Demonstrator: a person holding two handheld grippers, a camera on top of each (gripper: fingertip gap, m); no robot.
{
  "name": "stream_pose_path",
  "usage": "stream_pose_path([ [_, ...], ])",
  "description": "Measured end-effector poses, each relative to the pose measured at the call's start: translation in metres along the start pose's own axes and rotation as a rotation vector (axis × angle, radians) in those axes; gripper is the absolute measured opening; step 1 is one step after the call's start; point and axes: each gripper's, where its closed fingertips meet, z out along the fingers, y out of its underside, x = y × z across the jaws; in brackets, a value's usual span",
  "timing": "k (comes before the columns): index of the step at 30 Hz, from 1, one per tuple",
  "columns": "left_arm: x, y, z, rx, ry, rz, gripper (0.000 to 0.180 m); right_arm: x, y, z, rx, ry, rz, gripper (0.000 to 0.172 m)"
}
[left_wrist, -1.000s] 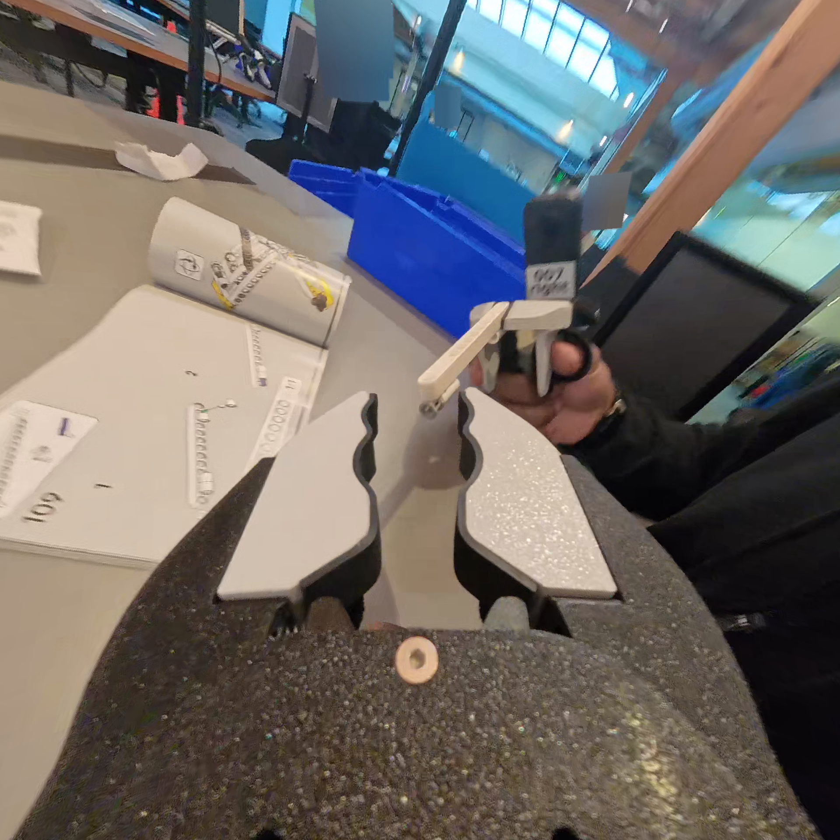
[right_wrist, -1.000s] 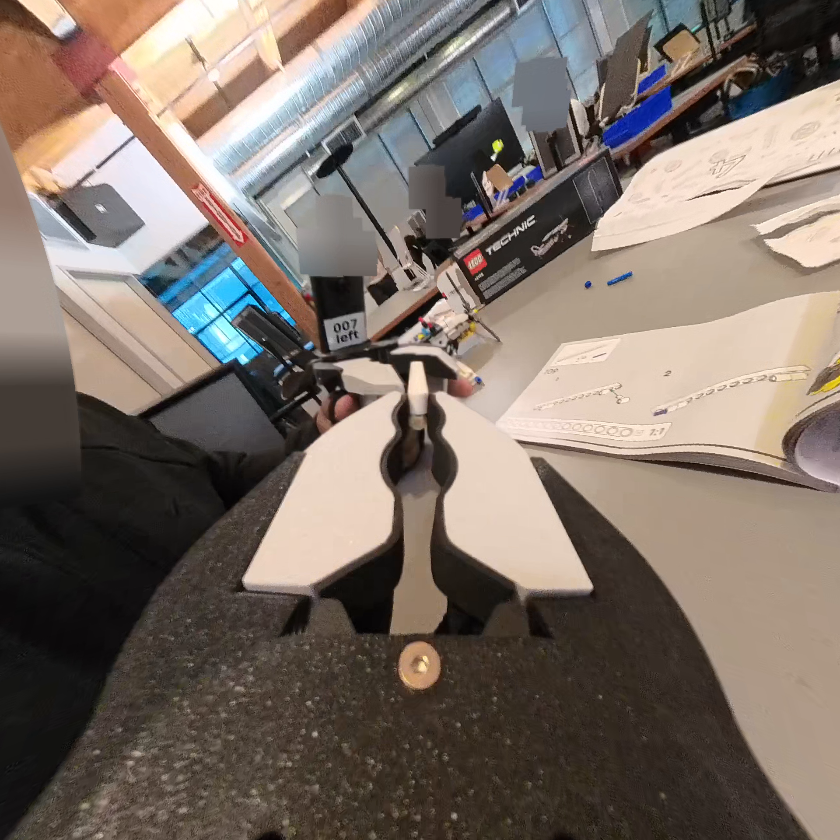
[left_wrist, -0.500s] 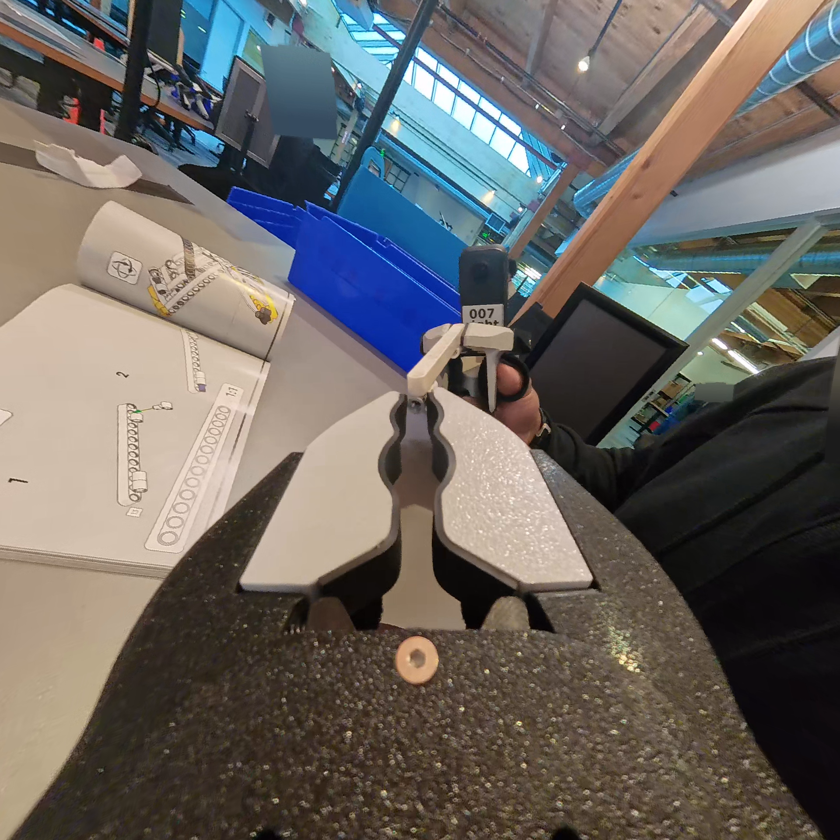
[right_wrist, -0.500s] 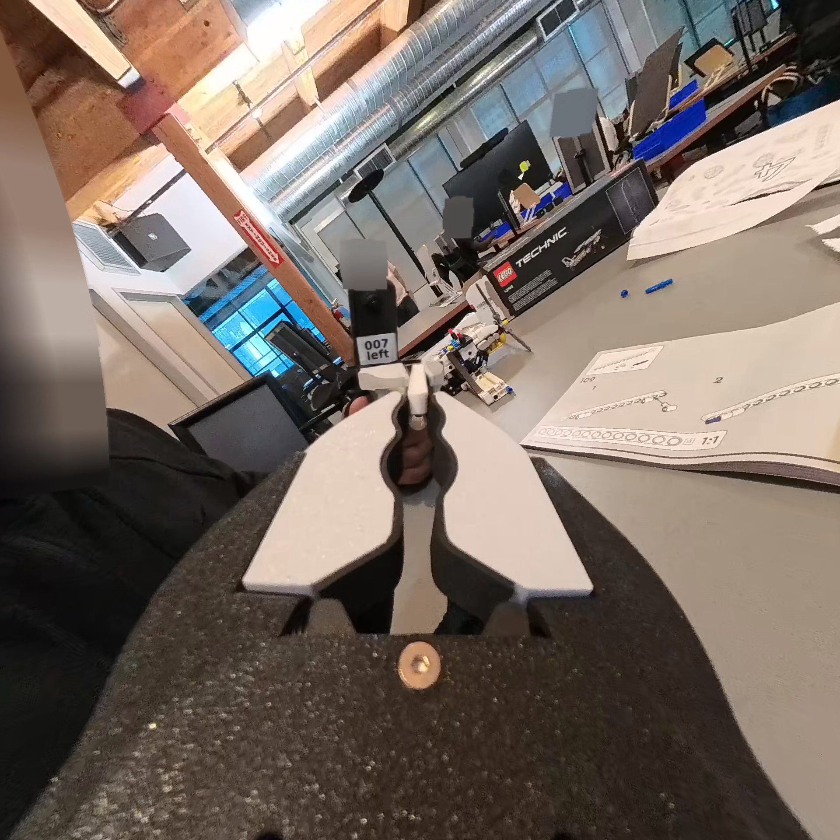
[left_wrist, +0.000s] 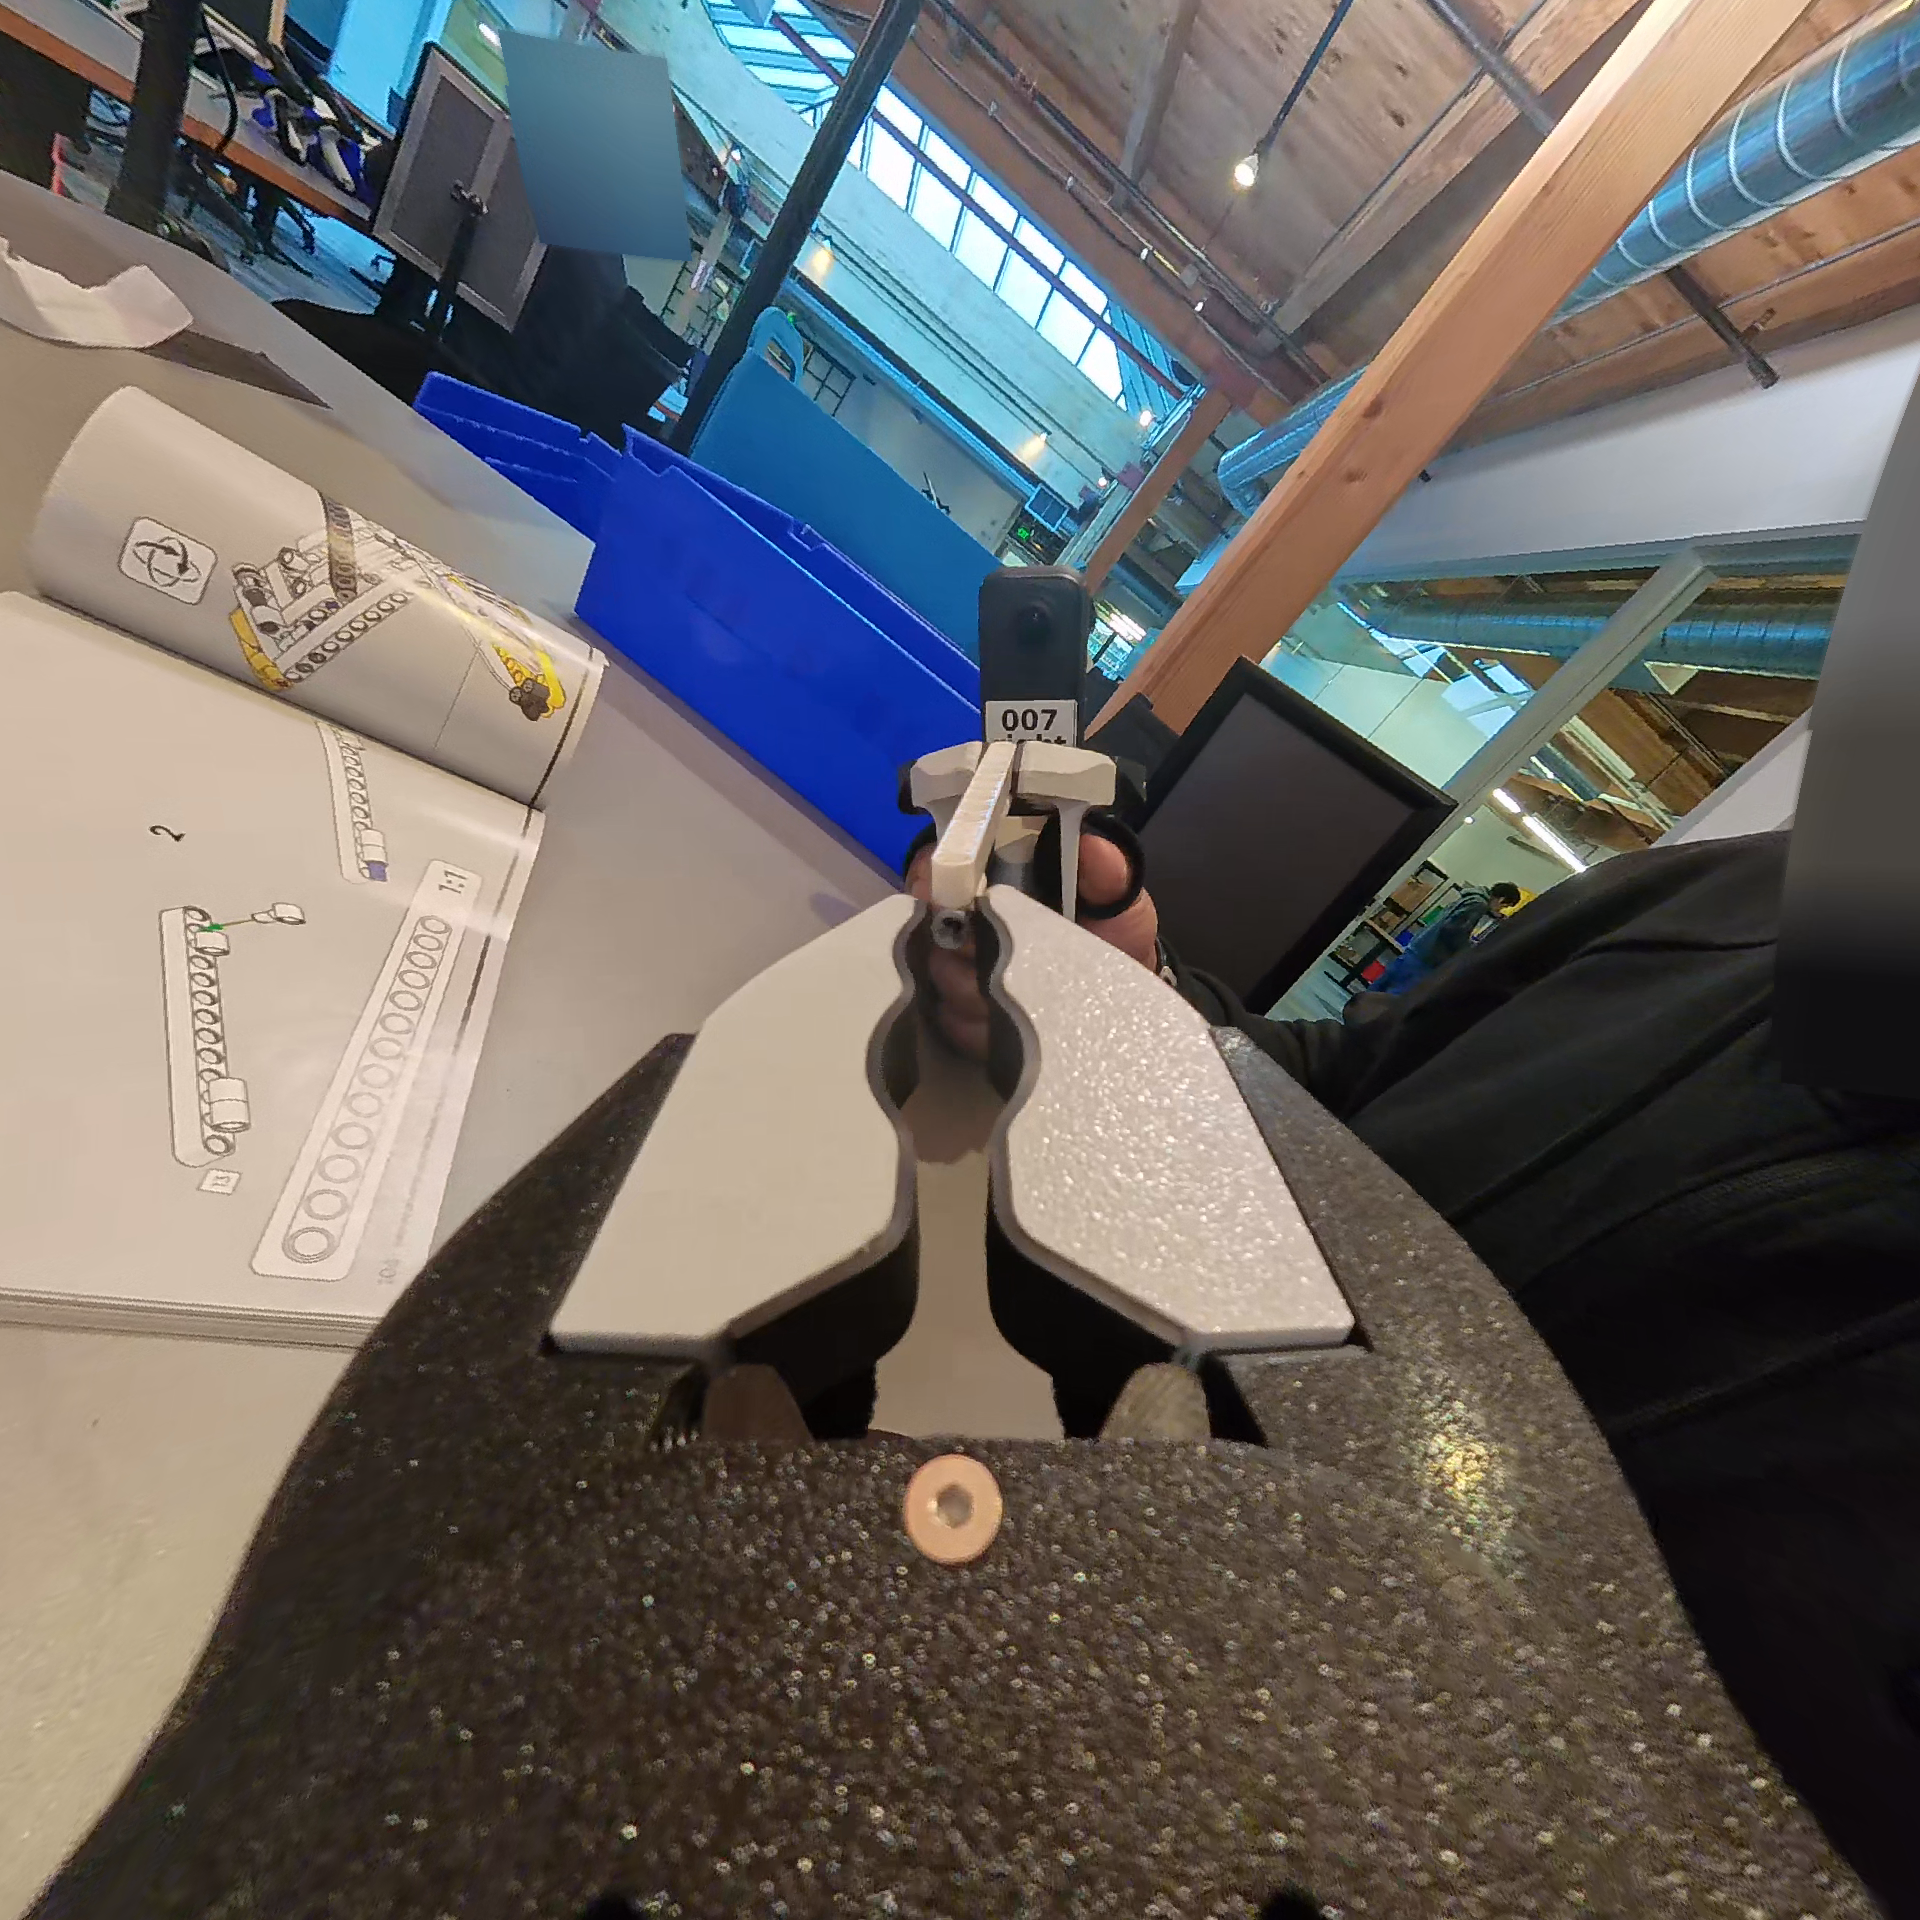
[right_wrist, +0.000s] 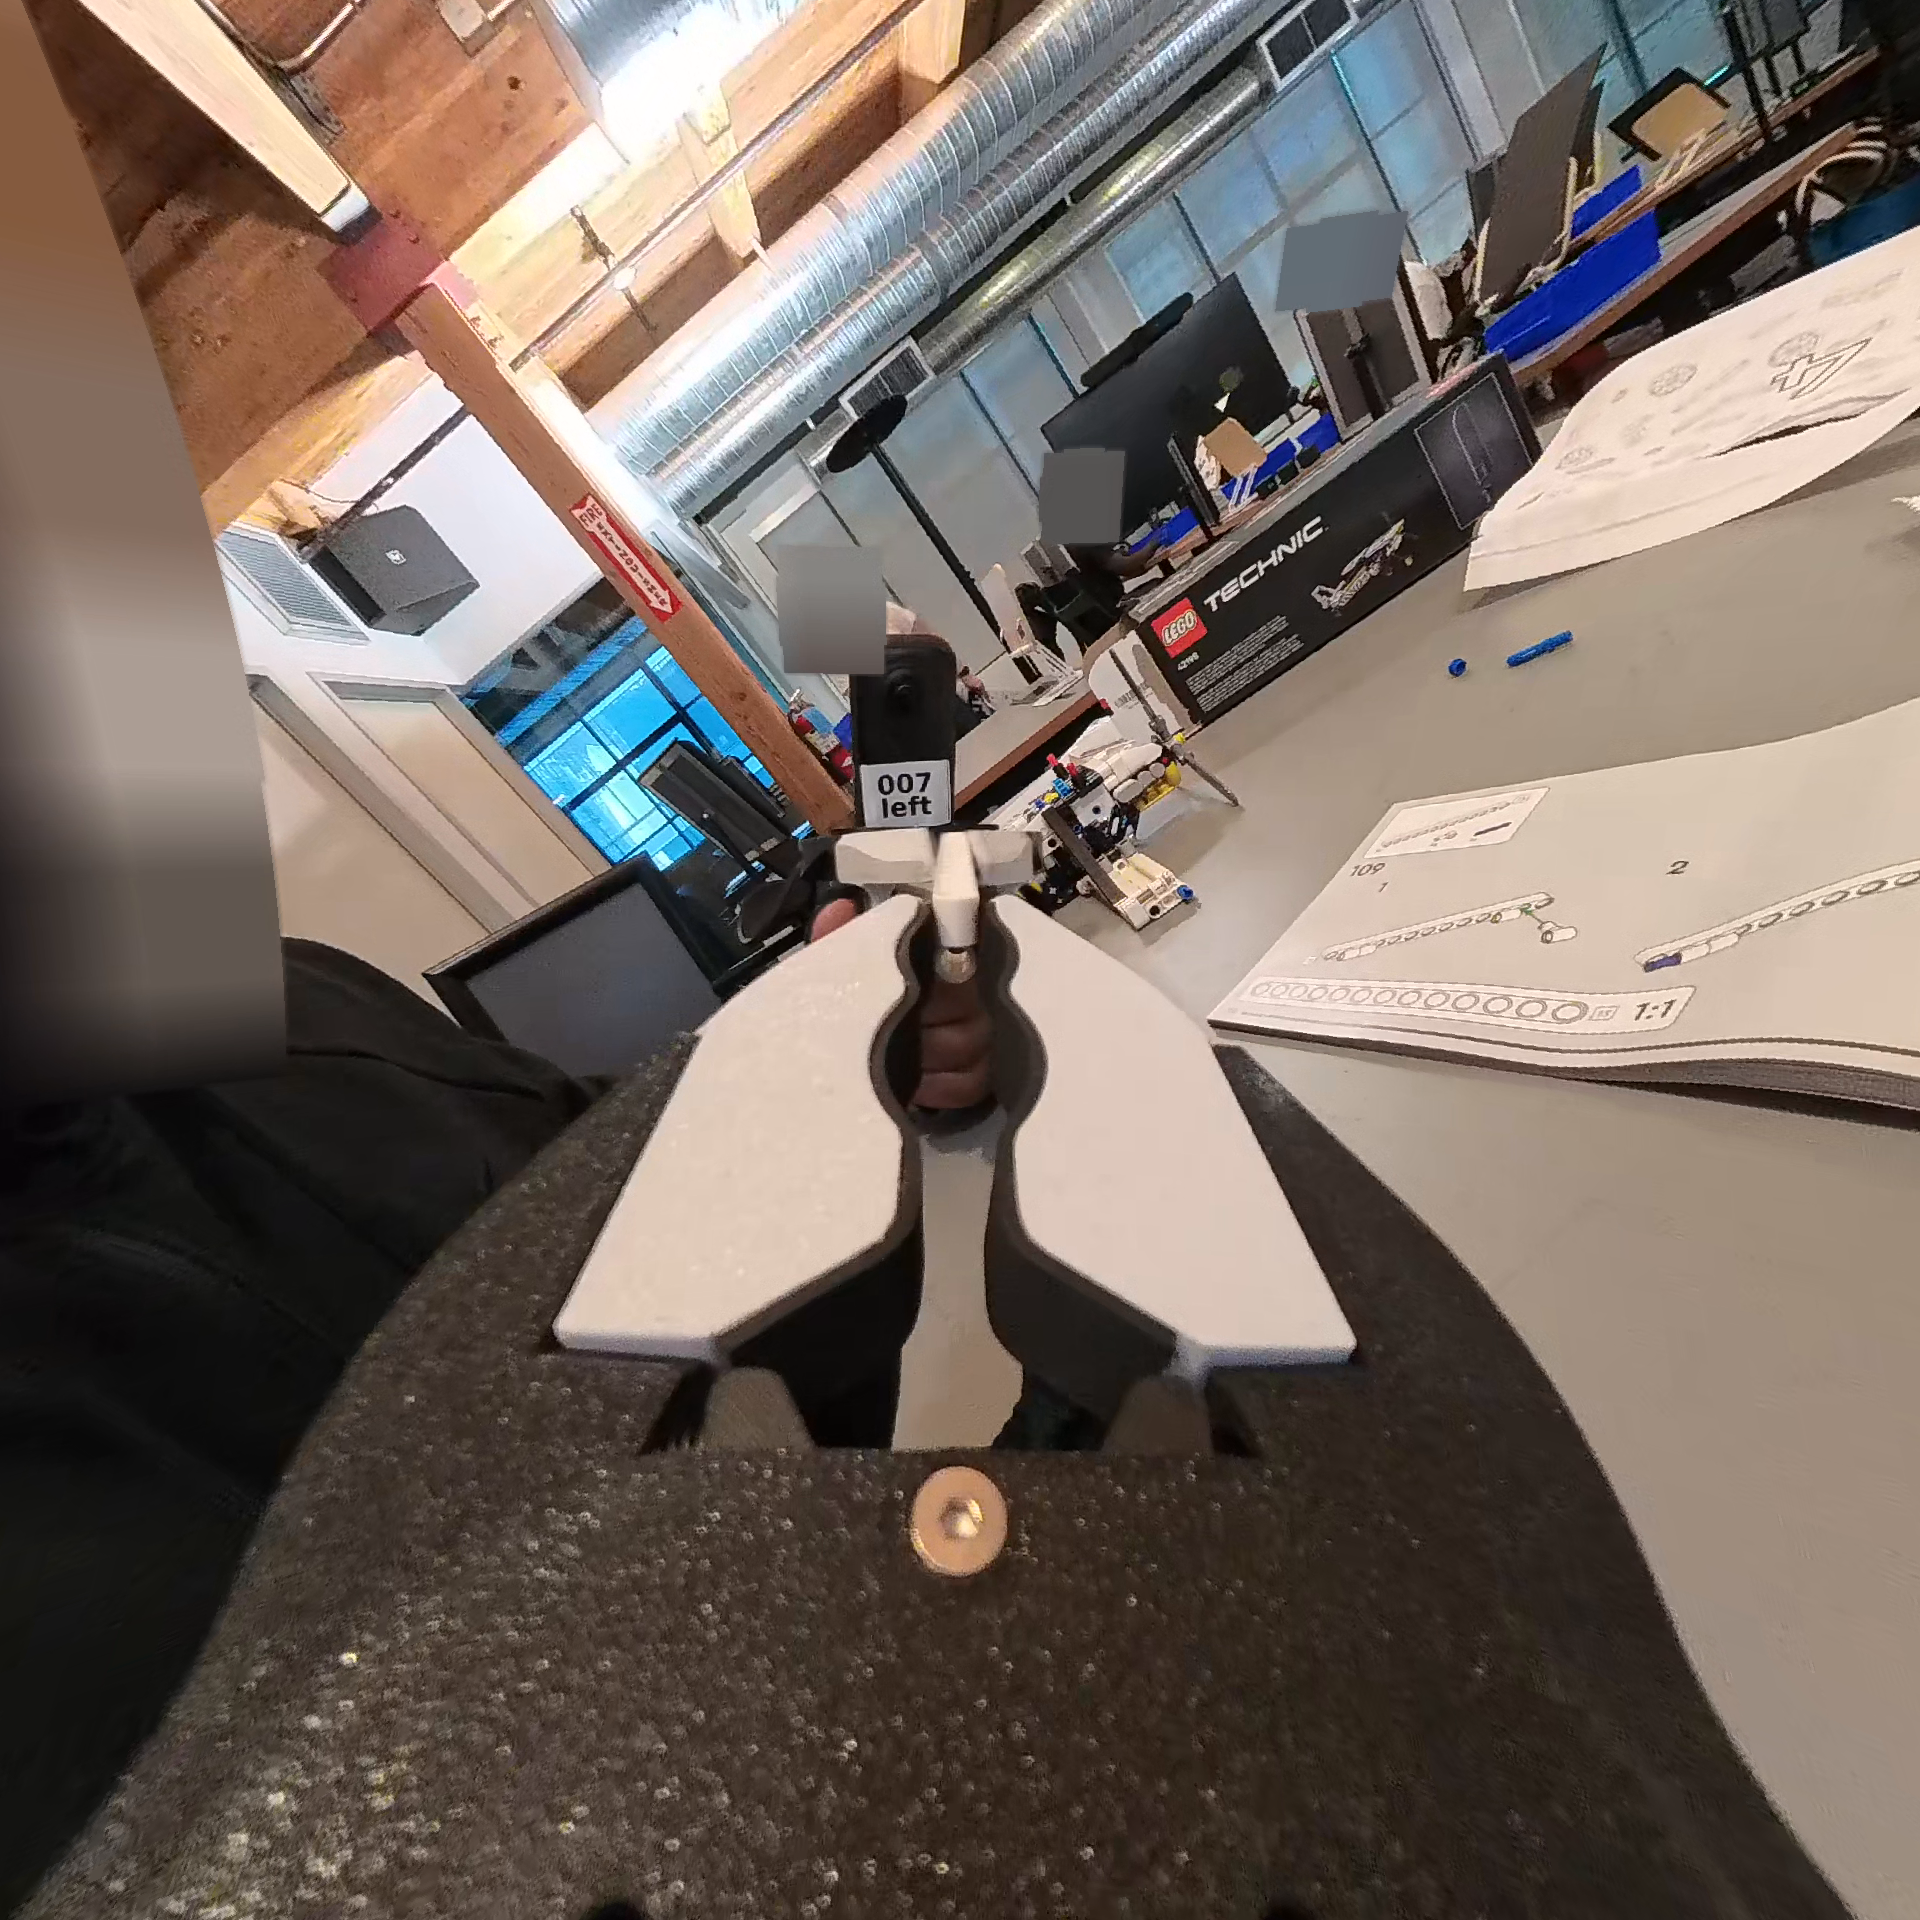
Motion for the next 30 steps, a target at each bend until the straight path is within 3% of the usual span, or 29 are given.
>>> stream_pose_path([
  [16, 0.002, 0.010, -0.006, -0.092, 0.003, 0.058, 0.006, -0.002, 0.010, -0.002, -0.075, 0.007, -0.063, 0.007],
  [20, -0.010, -0.012, -0.036, 0.016, -0.042, 0.031, 0.006, 0.014, -0.018, -0.034, 0.046, 0.051, -0.011, 0.007],
  [22, -0.012, -0.011, -0.044, 0.000, -0.075, 0.062, 0.006, 0.017, -0.018, -0.040, 0.023, 0.068, -0.028, 0.007],
  [30, 0.004, -0.015, -0.001, -0.097, -0.068, 0.194, 0.006, 0.012, 0.013, -0.018, -0.156, 0.121, -0.200, 0.007],
])
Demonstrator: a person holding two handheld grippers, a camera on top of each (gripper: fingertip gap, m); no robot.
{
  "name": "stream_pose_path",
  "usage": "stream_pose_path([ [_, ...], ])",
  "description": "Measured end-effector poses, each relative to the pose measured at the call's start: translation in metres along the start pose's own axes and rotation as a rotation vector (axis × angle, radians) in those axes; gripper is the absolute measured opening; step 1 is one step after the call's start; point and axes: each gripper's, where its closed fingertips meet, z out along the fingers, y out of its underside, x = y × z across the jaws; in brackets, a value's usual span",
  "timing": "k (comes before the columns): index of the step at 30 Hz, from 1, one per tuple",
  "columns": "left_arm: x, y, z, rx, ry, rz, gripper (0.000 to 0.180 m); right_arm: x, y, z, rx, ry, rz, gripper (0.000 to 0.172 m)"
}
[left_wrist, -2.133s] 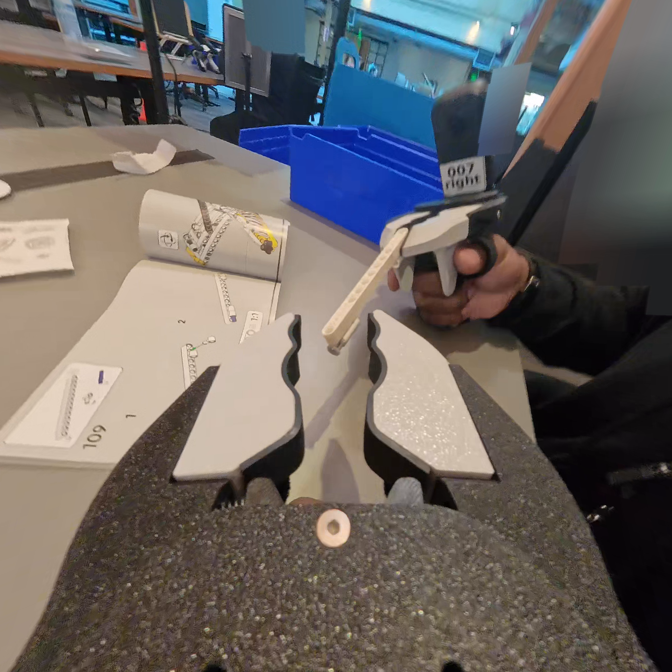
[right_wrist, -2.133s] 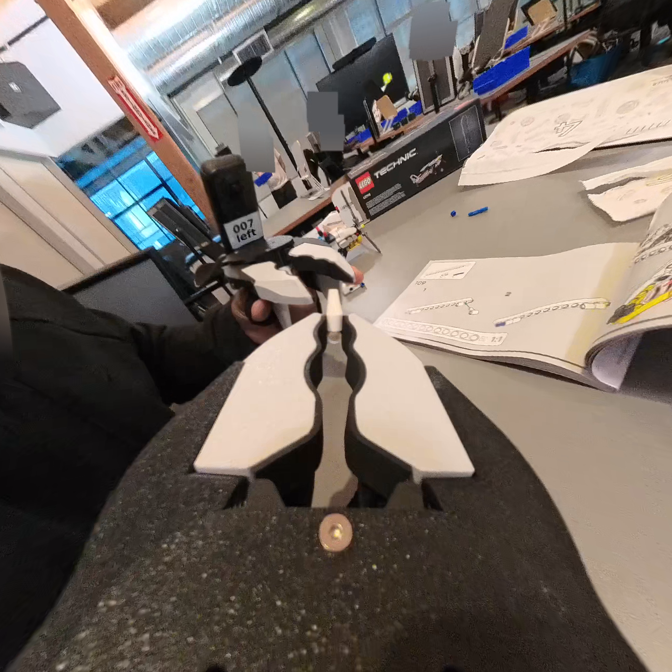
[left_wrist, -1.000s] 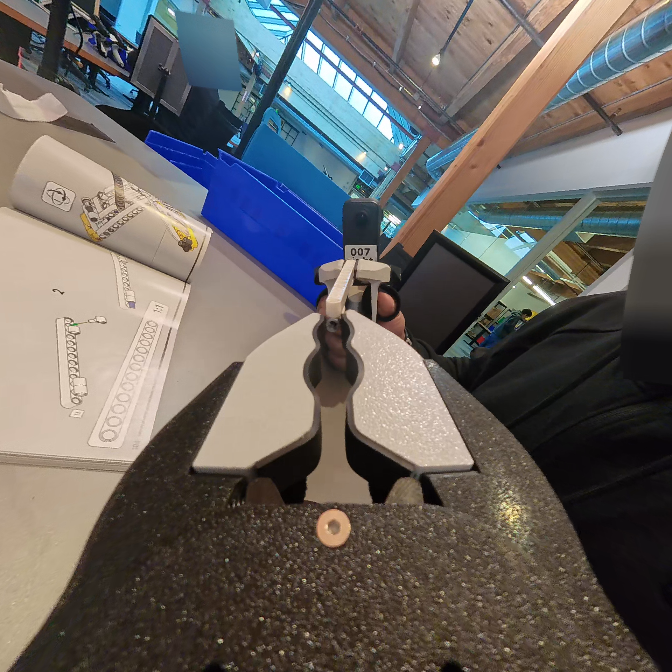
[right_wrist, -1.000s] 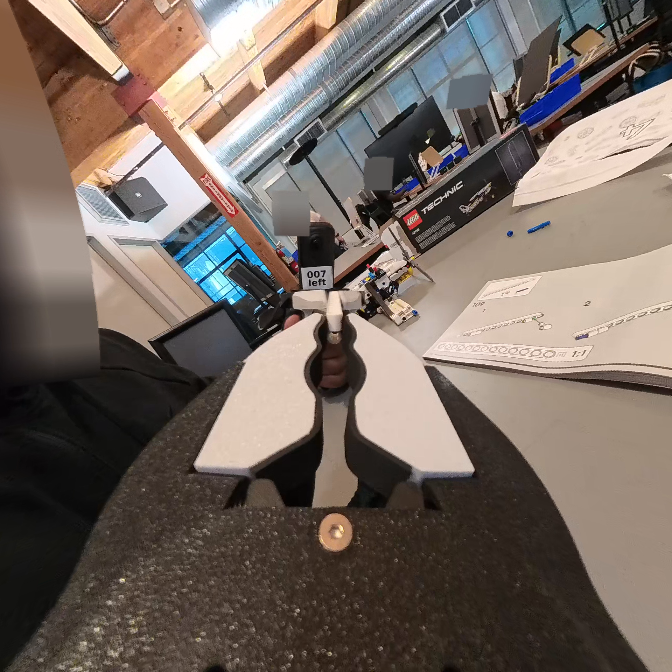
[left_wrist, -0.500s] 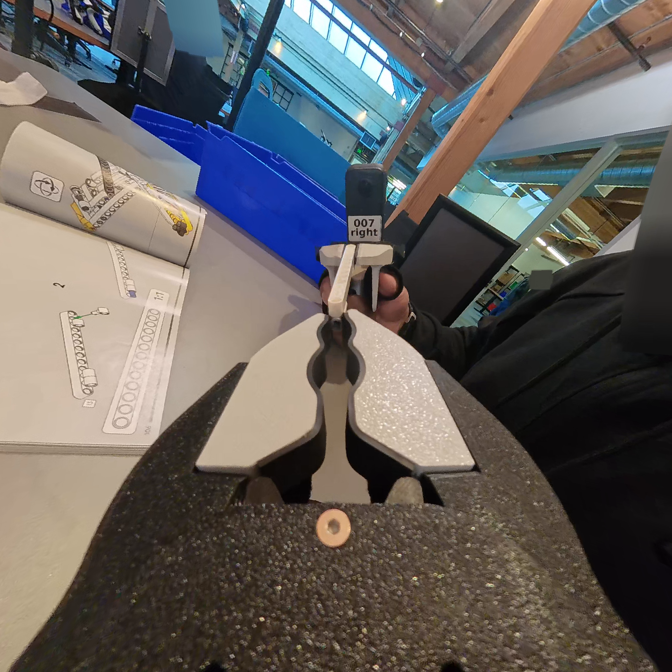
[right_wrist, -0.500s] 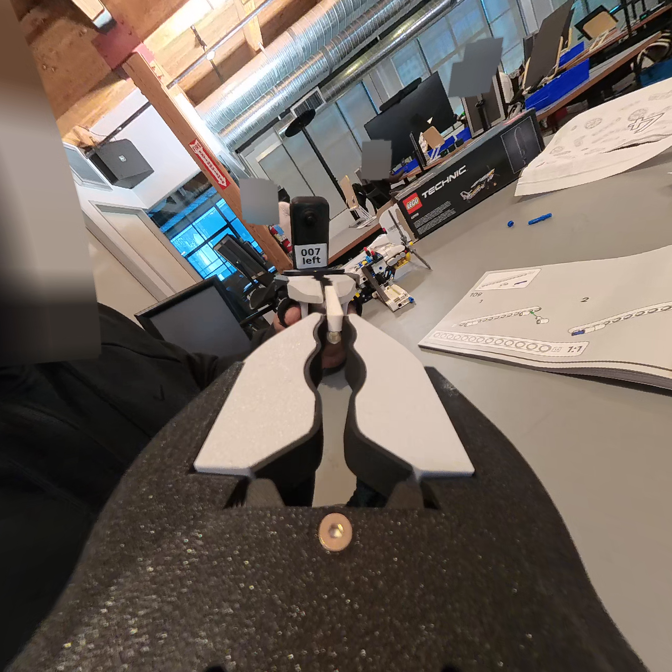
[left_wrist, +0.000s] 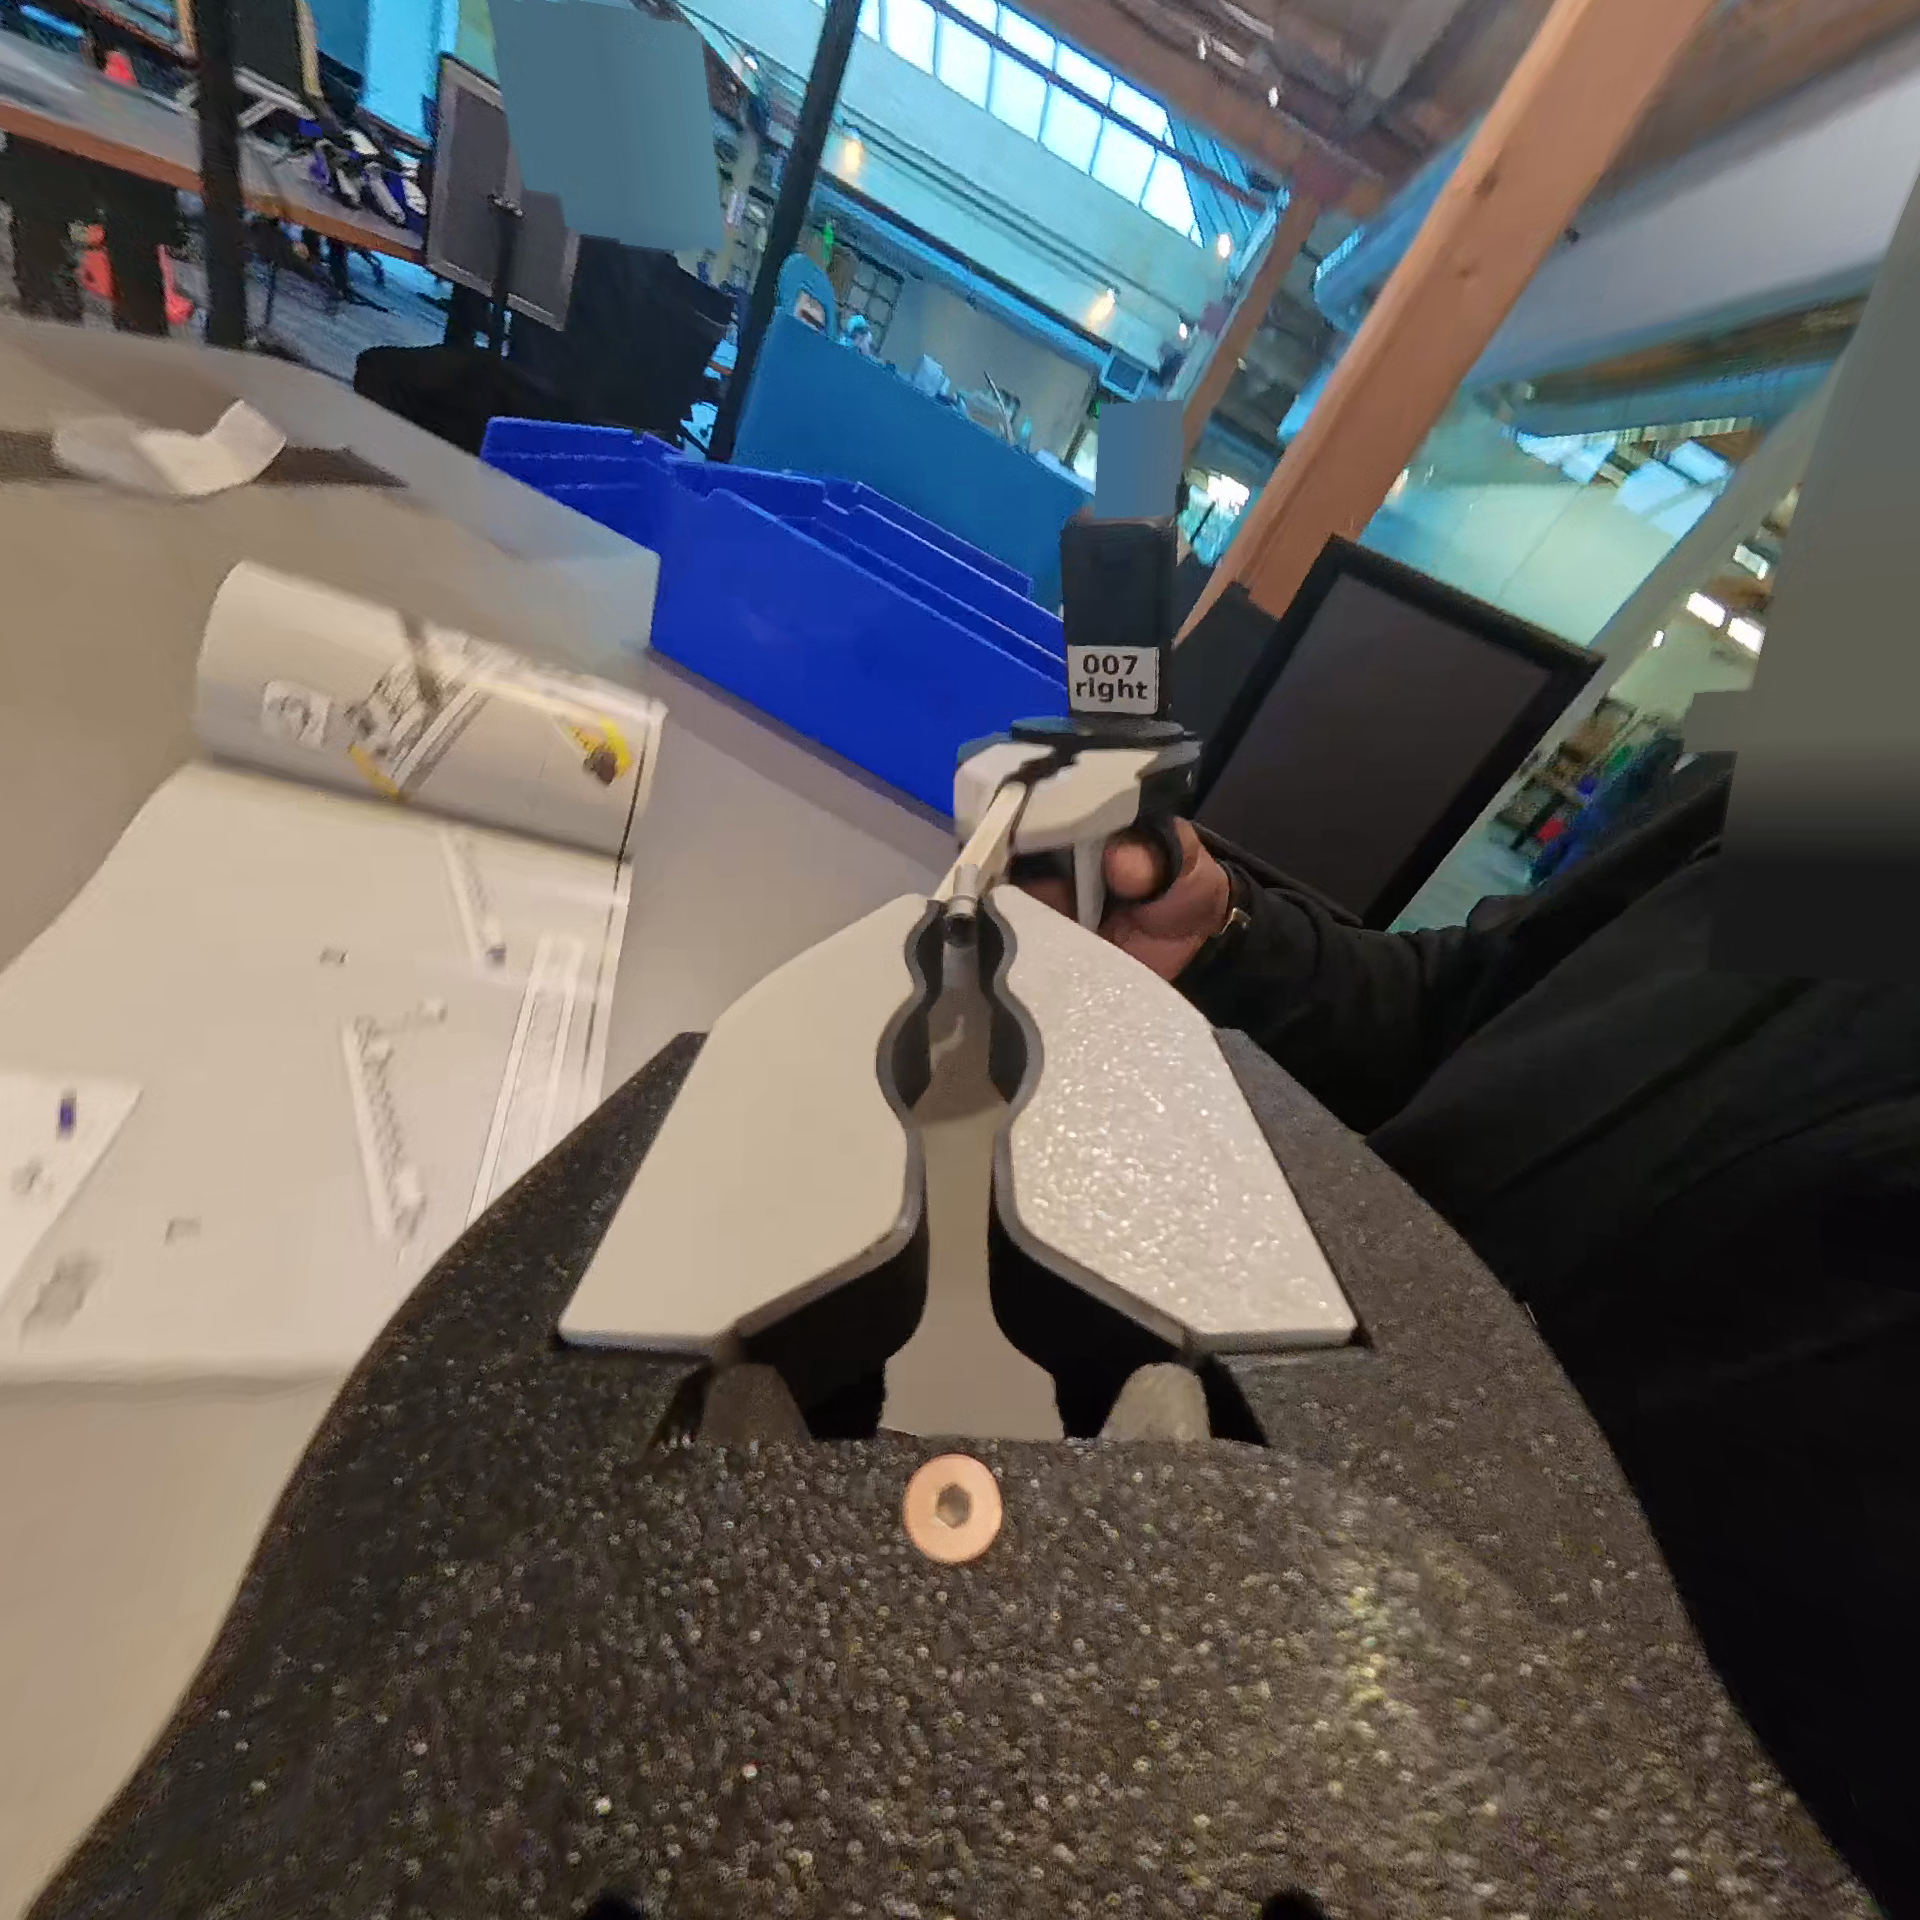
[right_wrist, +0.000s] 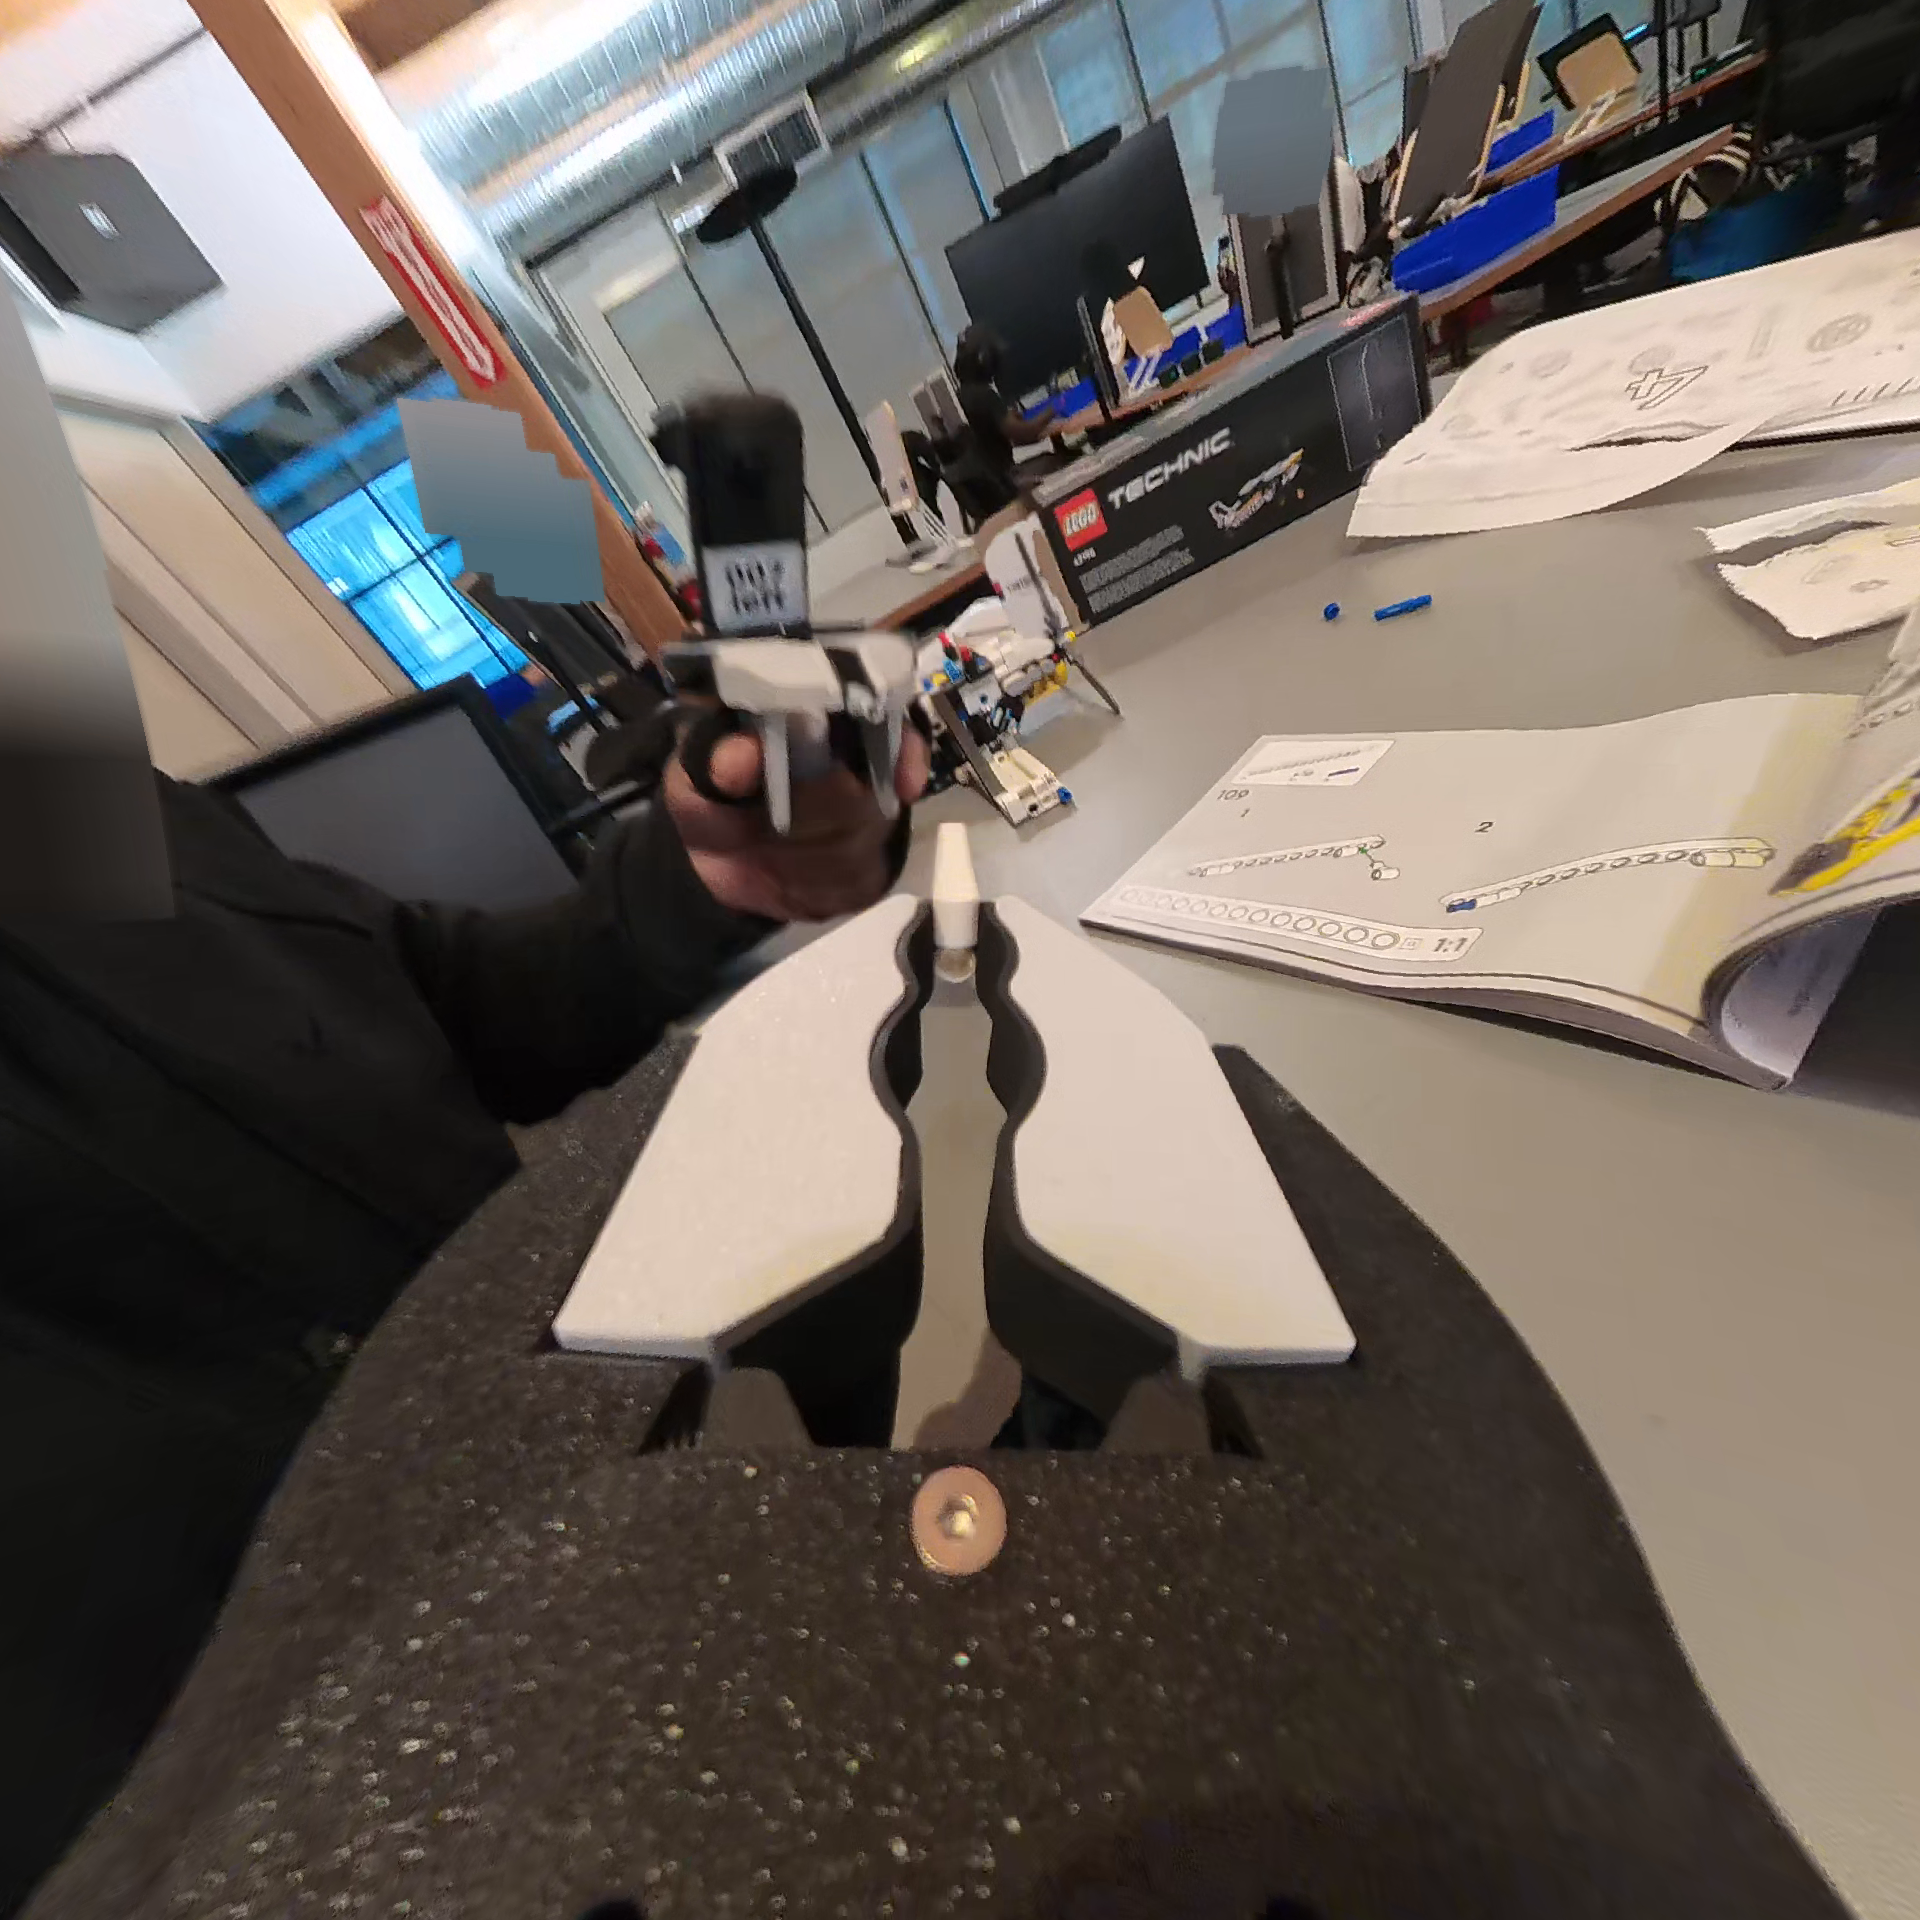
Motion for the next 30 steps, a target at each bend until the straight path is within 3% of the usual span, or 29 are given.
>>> stream_pose_path([
  [5, 0.035, -0.052, 0.081, -0.135, 0.106, 0.186, 0.007, -0.014, 0.006, 0.004, 0.001, 0.027, -0.130, 0.007],
  [11, 0.068, -0.099, 0.230, -0.262, 0.257, 0.298, 0.007, -0.036, 0.002, -0.005, 0.103, 0.035, -0.213, 0.007],
  [14, 0.072, -0.091, 0.293, -0.340, 0.263, 0.312, 0.010, -0.036, -0.004, -0.014, 0.154, 0.044, -0.193, 0.007],
  [17, 0.053, -0.074, 0.327, -0.393, 0.198, 0.316, 0.021, -0.034, -0.007, -0.023, 0.182, 0.057, -0.166, 0.007],
  [19, 0.039, -0.069, 0.329, -0.390, 0.161, 0.297, 0.026, -0.033, -0.007, -0.027, 0.186, 0.064, -0.162, 0.007],
  [22, 0.028, -0.069, 0.302, -0.374, 0.135, 0.269, 0.033, -0.033, -0.007, -0.031, 0.189, 0.052, -0.147, 0.007],
  [25, 0.024, -0.061, 0.246, -0.380, 0.140, 0.291, 0.033, -0.032, -0.007, -0.032, 0.183, 0.025, -0.103, 0.007],
  [30, 0.010, -0.016, 0.131, -0.449, 0.103, 0.342, 0.033, -0.022, 0.001, -0.021, 0.073, -0.011, -0.002, 0.007],
])
